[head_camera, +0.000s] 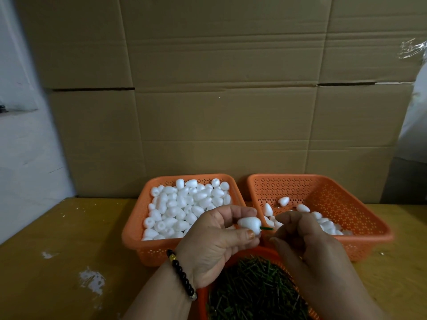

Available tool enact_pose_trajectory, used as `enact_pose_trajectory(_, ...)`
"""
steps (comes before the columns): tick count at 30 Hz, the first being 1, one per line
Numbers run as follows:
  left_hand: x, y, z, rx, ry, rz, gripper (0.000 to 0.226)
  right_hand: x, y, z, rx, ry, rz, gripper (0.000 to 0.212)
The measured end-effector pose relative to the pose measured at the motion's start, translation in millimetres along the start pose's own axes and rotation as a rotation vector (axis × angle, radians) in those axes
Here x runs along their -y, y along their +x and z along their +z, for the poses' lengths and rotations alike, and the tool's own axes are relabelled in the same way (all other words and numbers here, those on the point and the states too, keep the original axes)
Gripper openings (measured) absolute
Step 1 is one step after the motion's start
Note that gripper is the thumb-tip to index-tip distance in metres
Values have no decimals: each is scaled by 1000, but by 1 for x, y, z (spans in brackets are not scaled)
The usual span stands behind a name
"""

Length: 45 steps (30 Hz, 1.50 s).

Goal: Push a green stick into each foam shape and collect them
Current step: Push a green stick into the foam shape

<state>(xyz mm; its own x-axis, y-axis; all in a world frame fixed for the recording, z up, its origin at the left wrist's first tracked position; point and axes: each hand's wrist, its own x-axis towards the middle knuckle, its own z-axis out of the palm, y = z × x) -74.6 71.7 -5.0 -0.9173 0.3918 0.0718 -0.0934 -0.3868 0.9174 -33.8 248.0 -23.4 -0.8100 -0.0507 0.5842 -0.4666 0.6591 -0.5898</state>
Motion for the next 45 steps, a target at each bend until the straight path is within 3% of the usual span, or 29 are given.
enact_pose_trajectory(6,-1,0,2,-9,-41,4,39,-1,-1,2,2,-16,-26,51)
enact_pose_trajectory(18,0,1,6,-44,-49,-52,33,-4,-2,4,-26,46,-8,44)
enact_pose_trajectory(25,4,0,7,-50,111,-56,31,-5,-1,6,-49,80,-120,73)
enact_pose_trajectory(28,7,-1,10,-23,196,-62,37,-5,0,8,-71,76,-183,75)
enact_pose_trajectory(31,8,-2,11,11,244,-71,45,-3,-1,10,-87,95,-197,65)
enact_pose_trajectory(35,7,-3,9,38,245,-77,51,-2,-2,10,-80,78,-169,35)
enact_pose_trajectory(40,3,-3,5,91,223,-16,39,-2,-1,7,-55,164,-68,25)
enact_pose_trajectory(45,5,-2,-1,105,369,101,43,2,0,6,-16,208,-22,27)
